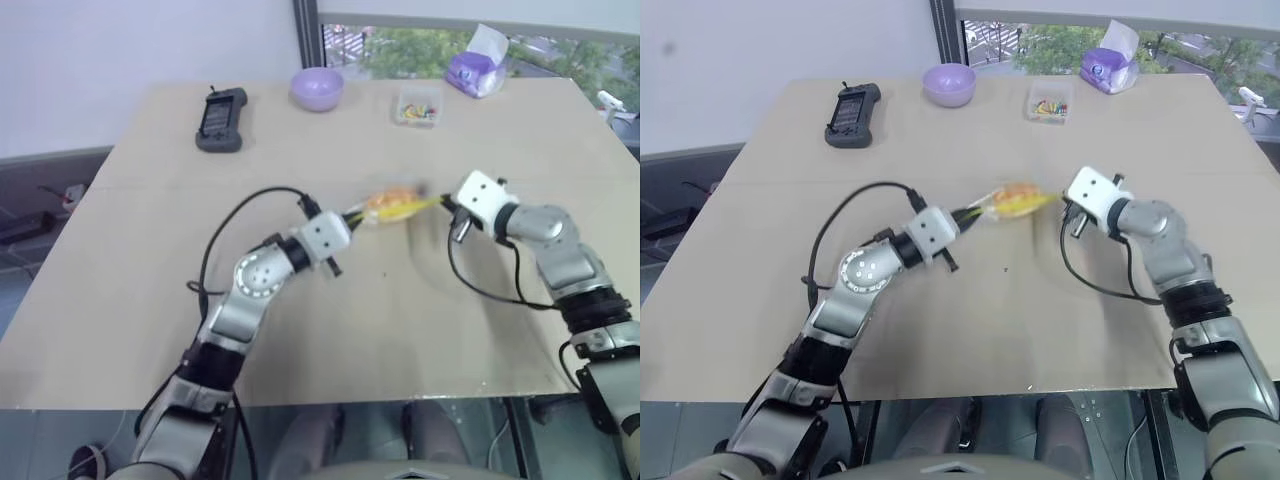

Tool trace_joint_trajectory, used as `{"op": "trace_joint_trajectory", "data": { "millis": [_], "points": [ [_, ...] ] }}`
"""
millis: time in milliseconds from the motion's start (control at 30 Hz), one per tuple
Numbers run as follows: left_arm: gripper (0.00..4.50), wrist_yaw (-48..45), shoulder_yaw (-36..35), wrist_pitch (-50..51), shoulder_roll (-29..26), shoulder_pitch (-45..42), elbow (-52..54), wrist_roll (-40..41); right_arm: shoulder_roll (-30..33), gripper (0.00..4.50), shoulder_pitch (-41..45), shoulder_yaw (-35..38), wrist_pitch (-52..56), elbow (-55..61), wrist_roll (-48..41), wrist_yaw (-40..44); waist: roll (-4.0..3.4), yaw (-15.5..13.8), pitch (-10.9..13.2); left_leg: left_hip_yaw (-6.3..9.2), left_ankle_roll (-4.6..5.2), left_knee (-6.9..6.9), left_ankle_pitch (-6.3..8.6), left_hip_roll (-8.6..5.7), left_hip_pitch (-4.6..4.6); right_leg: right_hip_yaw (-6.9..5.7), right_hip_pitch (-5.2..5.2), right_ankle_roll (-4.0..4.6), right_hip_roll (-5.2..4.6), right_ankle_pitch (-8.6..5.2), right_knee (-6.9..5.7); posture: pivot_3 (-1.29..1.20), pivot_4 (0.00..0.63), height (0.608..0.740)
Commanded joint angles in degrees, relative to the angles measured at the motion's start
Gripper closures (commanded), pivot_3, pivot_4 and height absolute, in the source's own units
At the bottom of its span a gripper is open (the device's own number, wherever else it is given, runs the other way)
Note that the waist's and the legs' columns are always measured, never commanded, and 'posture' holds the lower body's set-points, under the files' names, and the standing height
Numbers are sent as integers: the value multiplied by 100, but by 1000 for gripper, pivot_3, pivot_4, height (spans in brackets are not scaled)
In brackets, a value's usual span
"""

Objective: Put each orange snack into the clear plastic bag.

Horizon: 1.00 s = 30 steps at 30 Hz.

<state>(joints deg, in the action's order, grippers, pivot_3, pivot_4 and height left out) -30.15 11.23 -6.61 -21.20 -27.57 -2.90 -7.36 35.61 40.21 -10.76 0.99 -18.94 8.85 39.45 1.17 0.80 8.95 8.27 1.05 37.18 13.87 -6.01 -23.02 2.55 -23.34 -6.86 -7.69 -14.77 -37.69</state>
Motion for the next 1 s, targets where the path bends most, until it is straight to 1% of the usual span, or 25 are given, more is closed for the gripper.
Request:
{"op": "trace_joint_trajectory", "data": {
  "millis": [33, 167, 400, 433, 467, 500, 533, 567, 633, 667, 800, 1000],
  "points": [
    [4500, 564, -424, -152, 20, -460, -82, -104, 426, 4445, 286, 623, 200, 437, -62, -184, 0, 0, 0, -1, 0, 0, 0, 0, -1, 0, 0, 0, 0, 0, 1, 0, 150, 740],
    [4500, 667, -408, -215, 61, -815, -322, -58, 639, 4445, 354, 824, 560, 943, -204, -59, 0, 9, 0, -1, 0, -1, 0, 0, -5, 0, -3, 0, 0, 0, 5, 0, 150, 740],
    [4500, 406, -112, -377, 190, -633, -526, 45, 1202, 4445, -344, 621, 1348, 2228, -562, 1013, 0, 12, 0, 2, 0, 12, 0, -1, -41, -2, -33, -1, -1, 0, 1, 0, 150, 740],
    [4500, 387, -86, -383, 212, -610, -533, 52, 1315, 3926, -452, 580, 1447, 2432, -563, 1168, -1, 4, -1, 3, 0, 16, 0, -3, -51, -2, -41, -1, -2, 1, -2, 0, 150, 740],
    [4500, 376, -70, -375, 233, -597, -528, 54, 1381, 3702, -501, 584, 1571, 2552, -586, 1251, -1, 3, 0, 8, 0, 23, 0, -6, -66, -6, -53, -1, -3, 1, -5, 0, 150, 740],
    [4500, 371, -60, -366, 251, -592, -522, 52, 1429, 3193, -512, 592, 1670, 2643, -596, 1299, -1, 0, 0, 11, 0, 25, 0, -7, -72, -9, -58, -1, -4, 1, -5, 0, 150, 740],
    [4500, 369, -58, -359, 262, -592, -520, 52, 1445, 2869, -507, 608, 1742, 2692, -616, 1325, -1, 8, 0, 11, 0, 26, 0, -10, -73, -9, -58, -1, -6, 1, -7, 0, 150, 740],
    [4500, 358, -51, -358, 273, -596, -517, 54, 1527, 2382, -498, 594, 1885, 2813, -664, 1464, -1, 12, 0, 9, 0, 27, 0, -12, -72, -8, -58, -1, -7, 1, -8, 0, 150, 740],
    [4500, 313, -19, -363, 300, -606, -499, 57, 1636, 2382, -410, 590, 2256, 3127, -956, 1830, -1, 10, 0, 9, 0, 27, 0, -11, -70, -8, -57, -1, -7, 1, -10, 0, 150, 740],
    [4500, 283, 4, -386, 306, -605, -482, 52, 1578, 2382, -320, 613, 2355, 3246, -1111, 1892, -1, 16, 0, 11, 0, 27, 0, -11, -70, -10, -57, -1, -7, 1, -10, 0, 150, 740],
    [4500, 217, 41, -430, 315, -590, -415, 15, 1118, 2382, 107, 531, 2686, 3501, -1500, 1827, 0, 19, 0, 10, 0, 28, 0, -10, -70, -10, -56, -1, -8, 1, -10, 0, 150, 740],
    [4500, 204, 40, -423, 330, -616, -362, -9, 285, 2382, 732, -32, 2564, 3164, -1367, 1593, 0, 11, 0, 13, 0, 31, 0, -11, -71, -13, -56, -1, -9, 1, -12, 0, 150, 740]
  ]
}}
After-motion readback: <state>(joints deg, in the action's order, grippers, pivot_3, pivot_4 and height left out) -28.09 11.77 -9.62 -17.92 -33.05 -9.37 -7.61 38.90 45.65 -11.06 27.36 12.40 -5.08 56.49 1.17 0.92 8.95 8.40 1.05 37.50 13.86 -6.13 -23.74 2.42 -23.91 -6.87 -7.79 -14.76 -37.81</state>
